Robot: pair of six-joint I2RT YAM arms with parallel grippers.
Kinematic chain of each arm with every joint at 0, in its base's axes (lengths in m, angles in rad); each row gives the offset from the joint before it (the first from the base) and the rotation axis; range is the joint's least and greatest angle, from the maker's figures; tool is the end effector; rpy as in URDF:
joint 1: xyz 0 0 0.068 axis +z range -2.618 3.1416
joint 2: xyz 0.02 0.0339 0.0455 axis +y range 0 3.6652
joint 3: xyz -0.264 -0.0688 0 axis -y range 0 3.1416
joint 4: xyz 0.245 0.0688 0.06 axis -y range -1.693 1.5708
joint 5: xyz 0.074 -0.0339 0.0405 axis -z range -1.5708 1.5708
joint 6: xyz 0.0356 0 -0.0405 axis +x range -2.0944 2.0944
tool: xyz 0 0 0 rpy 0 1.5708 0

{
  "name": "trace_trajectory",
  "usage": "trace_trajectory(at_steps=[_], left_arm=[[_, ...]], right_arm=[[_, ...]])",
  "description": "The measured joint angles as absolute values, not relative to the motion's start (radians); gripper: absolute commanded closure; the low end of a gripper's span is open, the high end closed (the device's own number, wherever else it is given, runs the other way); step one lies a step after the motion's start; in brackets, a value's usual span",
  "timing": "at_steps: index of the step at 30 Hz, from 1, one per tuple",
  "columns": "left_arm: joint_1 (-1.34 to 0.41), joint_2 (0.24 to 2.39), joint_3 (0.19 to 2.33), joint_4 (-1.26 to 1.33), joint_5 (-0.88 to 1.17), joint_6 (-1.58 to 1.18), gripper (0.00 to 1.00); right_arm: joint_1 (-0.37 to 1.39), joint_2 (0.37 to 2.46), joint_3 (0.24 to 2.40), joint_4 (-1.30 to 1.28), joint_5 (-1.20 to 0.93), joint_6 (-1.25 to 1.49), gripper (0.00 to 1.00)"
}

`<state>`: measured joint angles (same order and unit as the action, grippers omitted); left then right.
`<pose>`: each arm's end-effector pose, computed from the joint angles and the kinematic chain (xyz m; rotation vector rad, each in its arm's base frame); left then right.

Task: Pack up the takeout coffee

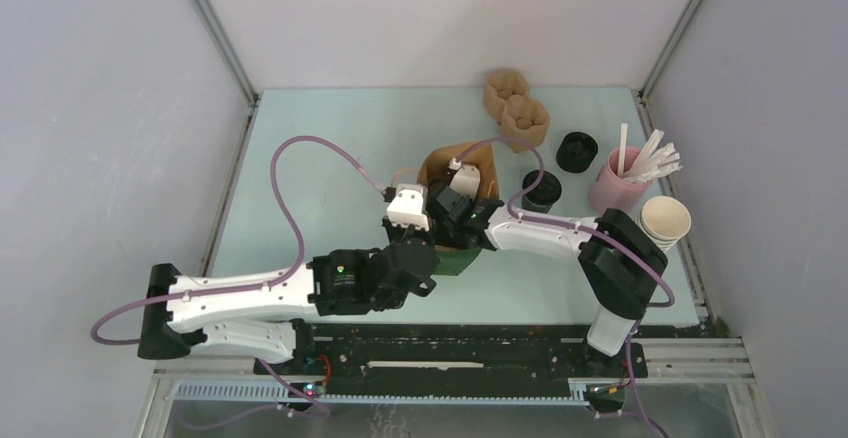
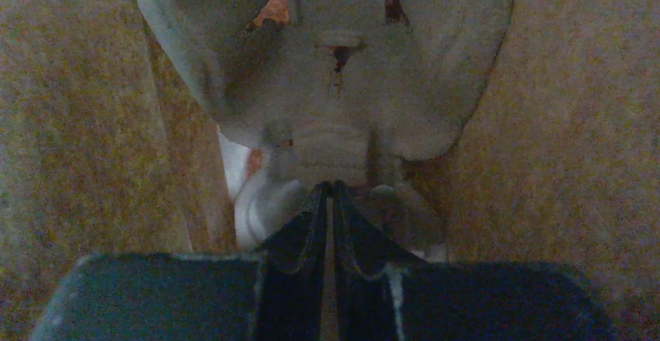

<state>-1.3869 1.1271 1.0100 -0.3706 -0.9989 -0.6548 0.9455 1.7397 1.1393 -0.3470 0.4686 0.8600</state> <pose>0.0732 -0.2299 0.3392 0.0903 1.8435 -0.3993 0.2250 0.2842 0.1990 0.0814 2.3943 0.2510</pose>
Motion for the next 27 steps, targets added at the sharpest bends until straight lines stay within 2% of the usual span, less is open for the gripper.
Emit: trace_trajectory(at_steps=[7, 13, 19, 27], left_arm=[[-1.387, 1.127, 1.010, -0.360, -0.998, -0.655, 1.00], [-1.389, 1.127, 1.010, -0.312, -0.986, -0.655, 1.00], [-1.390, 1.125, 1.010, -0.293, -0.980, -0.655, 1.00], [-1.391, 1.110, 1.010, -0.294, -0.989, -0.654, 1.00]], right_arm=[[0.941, 1.728, 1.164, -0.387, 0.451, 0.834, 0.83], [0.954, 1.621, 1.168, -0.452, 0.458, 0.812, 0.70], [0.985, 1.486, 1.169, -0.506, 0.476, 0.789, 0.50], [1.034, 1.447, 1.219, -0.594, 0.532, 0.733, 0.48]])
